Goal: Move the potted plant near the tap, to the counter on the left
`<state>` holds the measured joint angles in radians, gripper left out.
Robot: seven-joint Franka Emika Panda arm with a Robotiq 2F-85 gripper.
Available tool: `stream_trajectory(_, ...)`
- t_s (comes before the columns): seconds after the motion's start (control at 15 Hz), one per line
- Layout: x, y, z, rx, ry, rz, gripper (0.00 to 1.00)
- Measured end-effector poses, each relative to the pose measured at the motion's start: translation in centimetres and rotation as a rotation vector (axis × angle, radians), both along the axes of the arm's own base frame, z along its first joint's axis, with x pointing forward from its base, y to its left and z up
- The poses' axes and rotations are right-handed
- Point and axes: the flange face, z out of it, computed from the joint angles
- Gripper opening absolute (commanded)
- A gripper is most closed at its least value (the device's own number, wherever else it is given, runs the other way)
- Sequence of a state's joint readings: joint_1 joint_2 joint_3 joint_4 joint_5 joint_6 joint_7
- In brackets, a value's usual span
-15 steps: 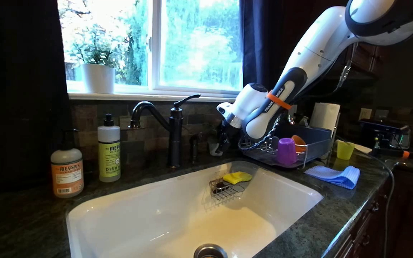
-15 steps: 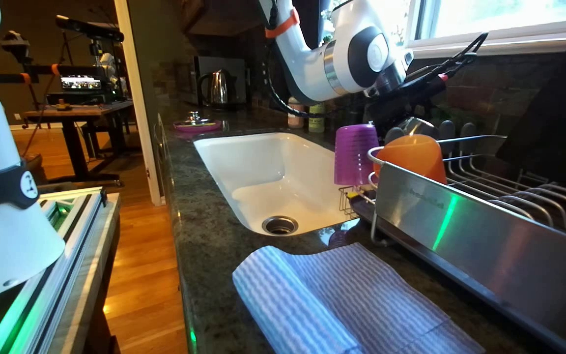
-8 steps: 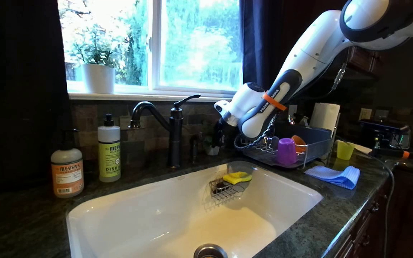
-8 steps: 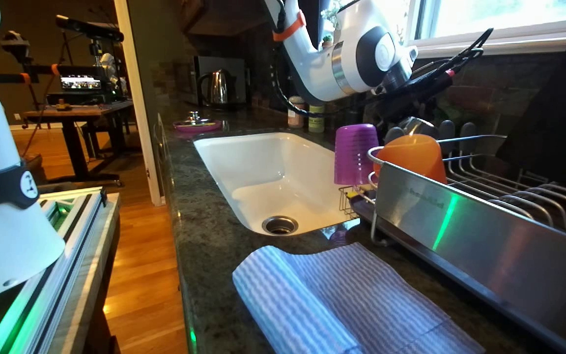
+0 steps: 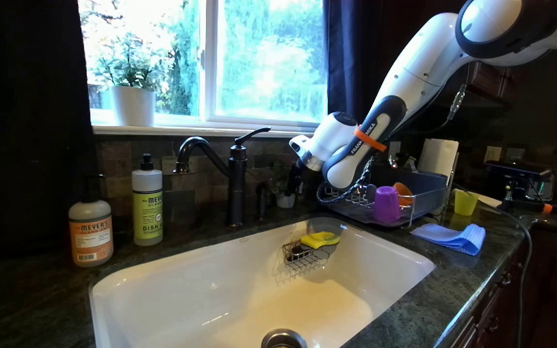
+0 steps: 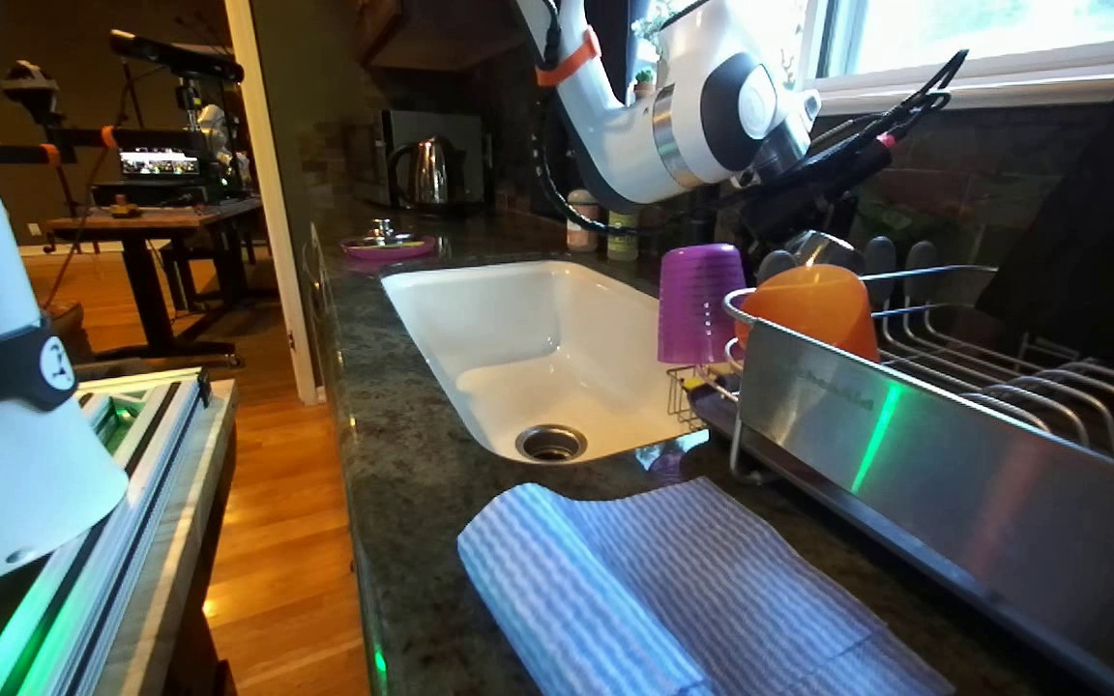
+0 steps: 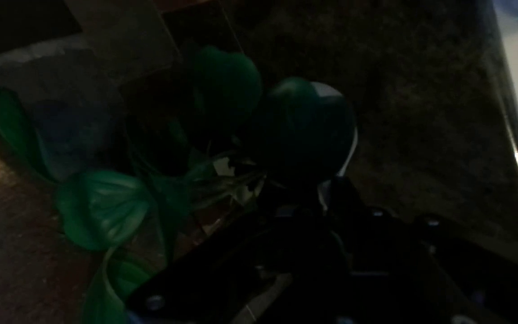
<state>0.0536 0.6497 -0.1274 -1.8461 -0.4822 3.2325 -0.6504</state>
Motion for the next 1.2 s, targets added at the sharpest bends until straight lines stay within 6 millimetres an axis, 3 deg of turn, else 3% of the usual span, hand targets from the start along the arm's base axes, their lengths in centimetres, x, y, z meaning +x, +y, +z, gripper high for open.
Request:
stream_trajectory(0.73, -2.3, 1.9, 4.7, 0.04, -0.086, -0.024, 0.04)
stream_trajectory(0.8, -2.6, 2.0, 4.8, 0.044, -0.083, -0.029, 0.4)
stream_trajectory(0.87, -2.9, 2.0, 4.7, 0.049, -0.079, -0.037, 0.4)
stream_trajectory(1.2, -3.9, 2.8, 3.3, 0.06, -0.016, -0.077, 0.76)
